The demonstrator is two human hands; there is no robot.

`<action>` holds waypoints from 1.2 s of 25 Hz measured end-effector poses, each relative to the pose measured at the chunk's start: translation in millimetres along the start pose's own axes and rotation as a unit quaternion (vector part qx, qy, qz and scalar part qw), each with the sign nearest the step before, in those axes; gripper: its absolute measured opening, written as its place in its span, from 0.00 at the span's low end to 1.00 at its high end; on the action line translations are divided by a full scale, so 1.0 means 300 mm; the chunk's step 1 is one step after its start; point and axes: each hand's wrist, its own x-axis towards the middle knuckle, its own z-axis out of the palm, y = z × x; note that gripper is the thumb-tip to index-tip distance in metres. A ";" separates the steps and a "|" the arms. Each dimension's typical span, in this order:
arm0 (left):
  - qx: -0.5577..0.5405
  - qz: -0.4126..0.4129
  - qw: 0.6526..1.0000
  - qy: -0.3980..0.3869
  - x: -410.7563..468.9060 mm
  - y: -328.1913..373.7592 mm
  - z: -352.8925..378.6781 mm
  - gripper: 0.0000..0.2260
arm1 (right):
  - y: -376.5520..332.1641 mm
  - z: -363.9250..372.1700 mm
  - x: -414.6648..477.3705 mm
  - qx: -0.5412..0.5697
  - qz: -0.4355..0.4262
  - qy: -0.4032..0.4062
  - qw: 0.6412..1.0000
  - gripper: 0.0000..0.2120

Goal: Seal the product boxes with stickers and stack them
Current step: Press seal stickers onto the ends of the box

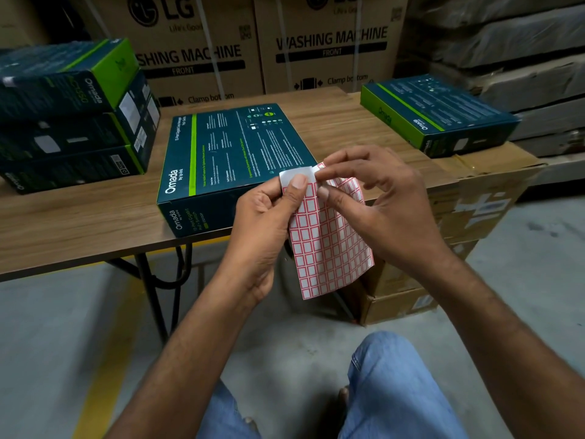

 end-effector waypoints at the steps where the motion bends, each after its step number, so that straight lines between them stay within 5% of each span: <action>1: 0.001 0.000 1.000 -0.002 0.001 0.000 0.000 0.11 | 0.000 -0.001 -0.001 0.002 -0.004 0.004 1.000 0.09; 11: 0.010 -0.001 1.000 0.005 -0.009 0.020 0.012 0.07 | -0.013 0.000 -0.004 -0.001 0.002 0.014 1.000 0.06; 18: 0.015 0.014 1.000 -0.014 0.000 -0.001 0.012 0.10 | -0.024 -0.011 -0.009 0.084 0.091 0.009 0.992 0.03; 30: 0.024 -0.077 0.996 0.049 0.268 -0.067 0.274 0.07 | 0.186 -0.167 0.053 0.242 0.300 0.181 0.905 0.05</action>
